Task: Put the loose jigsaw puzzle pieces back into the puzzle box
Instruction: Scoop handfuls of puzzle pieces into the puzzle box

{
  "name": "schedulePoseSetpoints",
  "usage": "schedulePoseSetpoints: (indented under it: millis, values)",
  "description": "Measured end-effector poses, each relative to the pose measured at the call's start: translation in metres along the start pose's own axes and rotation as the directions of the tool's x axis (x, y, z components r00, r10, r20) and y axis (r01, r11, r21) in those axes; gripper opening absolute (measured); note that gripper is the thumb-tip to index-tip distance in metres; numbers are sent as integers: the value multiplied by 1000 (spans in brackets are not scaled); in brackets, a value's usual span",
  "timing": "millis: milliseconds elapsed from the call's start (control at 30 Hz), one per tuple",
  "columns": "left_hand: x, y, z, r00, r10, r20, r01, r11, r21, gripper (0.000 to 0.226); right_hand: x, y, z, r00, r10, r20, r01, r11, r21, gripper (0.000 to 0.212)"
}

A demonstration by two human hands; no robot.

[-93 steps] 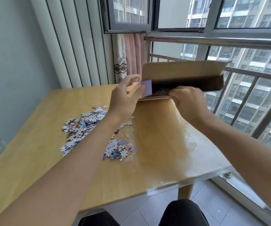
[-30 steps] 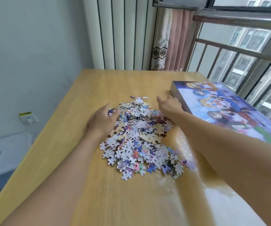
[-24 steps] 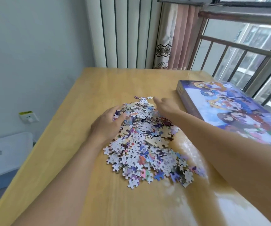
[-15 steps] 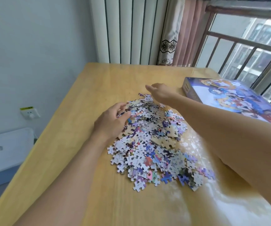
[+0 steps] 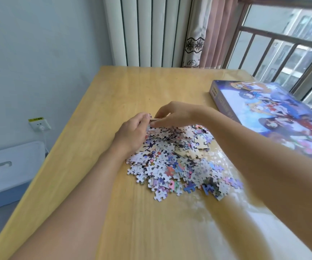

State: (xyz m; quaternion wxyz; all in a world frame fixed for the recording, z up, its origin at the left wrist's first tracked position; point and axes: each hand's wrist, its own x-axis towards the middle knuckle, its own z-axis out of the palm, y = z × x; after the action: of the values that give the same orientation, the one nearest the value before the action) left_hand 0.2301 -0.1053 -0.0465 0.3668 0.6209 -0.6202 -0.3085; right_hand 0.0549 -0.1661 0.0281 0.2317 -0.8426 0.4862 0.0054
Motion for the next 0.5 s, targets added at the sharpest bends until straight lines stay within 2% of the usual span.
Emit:
schedulePoseSetpoints:
  millis: [167, 333, 400, 500]
  values:
    - [-17, 8, 11, 992, 86, 88, -78, 993, -85, 50, -43, 3, 9, 995, 5, -101, 1, 998, 56, 56]
    - [-19, 19, 11, 994, 74, 76, -62, 987, -147, 41, -79, 15, 31, 998, -21, -66, 28, 993, 111, 106]
    - [-20, 19, 9, 997, 69, 45, -64, 991, -119, 36, -83, 18, 39, 992, -37, -119, 51, 992, 118, 113]
    - [-18, 17, 2, 998, 56, -1, -56, 998, -28, 32, -85, 22, 42, 981, -70, -182, 90, 990, 104, 109]
